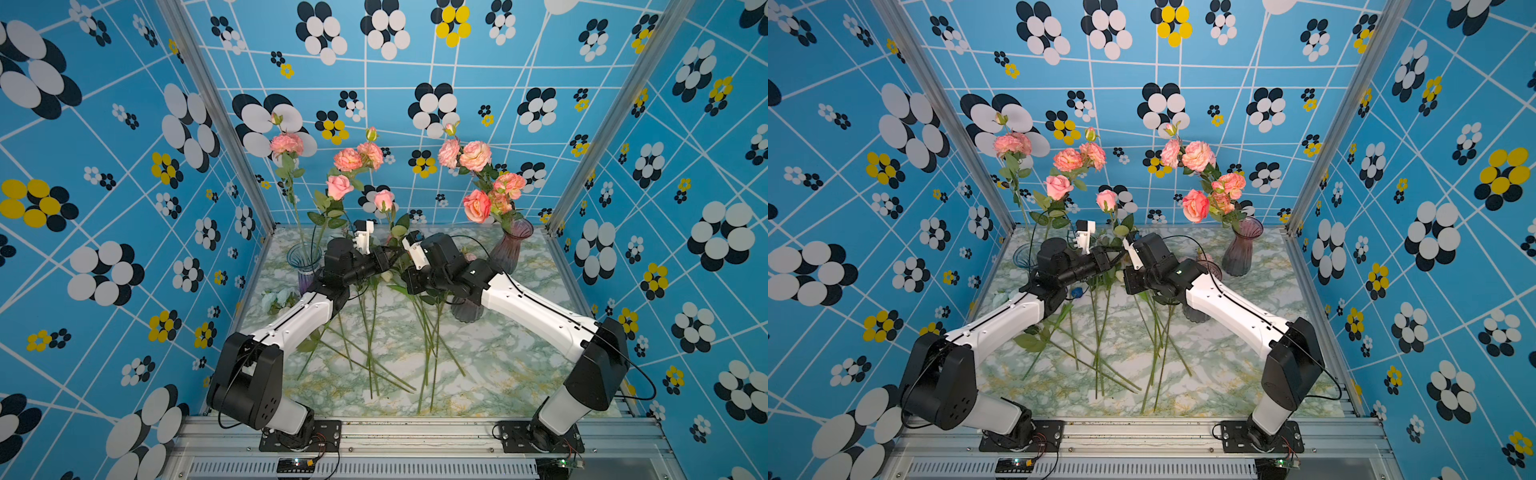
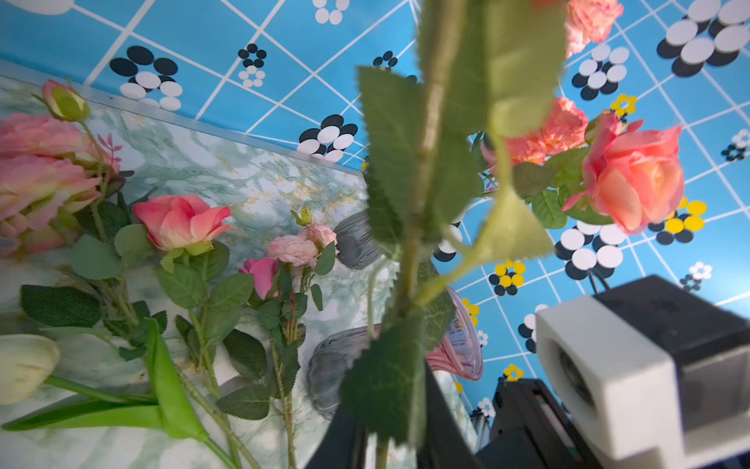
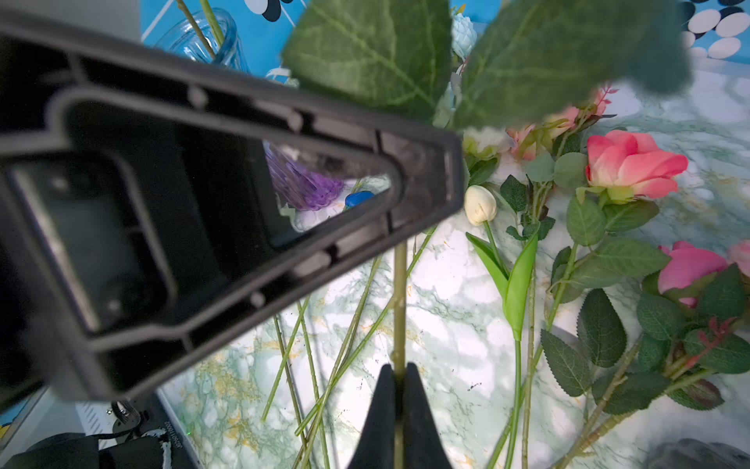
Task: Place the pink flowers into the vase
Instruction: Pick up the flower at the center of the board.
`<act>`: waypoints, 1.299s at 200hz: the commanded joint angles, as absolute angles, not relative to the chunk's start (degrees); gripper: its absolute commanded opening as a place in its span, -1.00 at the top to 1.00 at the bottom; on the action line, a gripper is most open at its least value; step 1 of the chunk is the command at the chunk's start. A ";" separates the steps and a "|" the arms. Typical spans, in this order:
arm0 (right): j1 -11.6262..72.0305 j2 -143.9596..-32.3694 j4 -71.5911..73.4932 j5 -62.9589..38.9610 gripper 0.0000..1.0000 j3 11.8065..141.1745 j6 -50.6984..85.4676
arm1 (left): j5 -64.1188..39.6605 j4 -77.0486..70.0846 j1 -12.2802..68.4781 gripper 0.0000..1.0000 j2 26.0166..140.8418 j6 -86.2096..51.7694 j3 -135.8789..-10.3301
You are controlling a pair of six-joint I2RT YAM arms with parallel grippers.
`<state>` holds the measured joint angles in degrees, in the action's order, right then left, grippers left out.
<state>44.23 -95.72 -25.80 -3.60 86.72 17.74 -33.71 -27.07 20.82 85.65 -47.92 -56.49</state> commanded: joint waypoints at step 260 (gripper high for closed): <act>39.98 -90.74 -29.95 2.28 -0.99 79.25 14.19 | -26.26 17.82 24.13 1.00 63.86 -6.61 -76.94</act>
<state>40.23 -88.07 -28.18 2.04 76.58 13.02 -26.72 15.51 23.57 67.94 -10.87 -72.86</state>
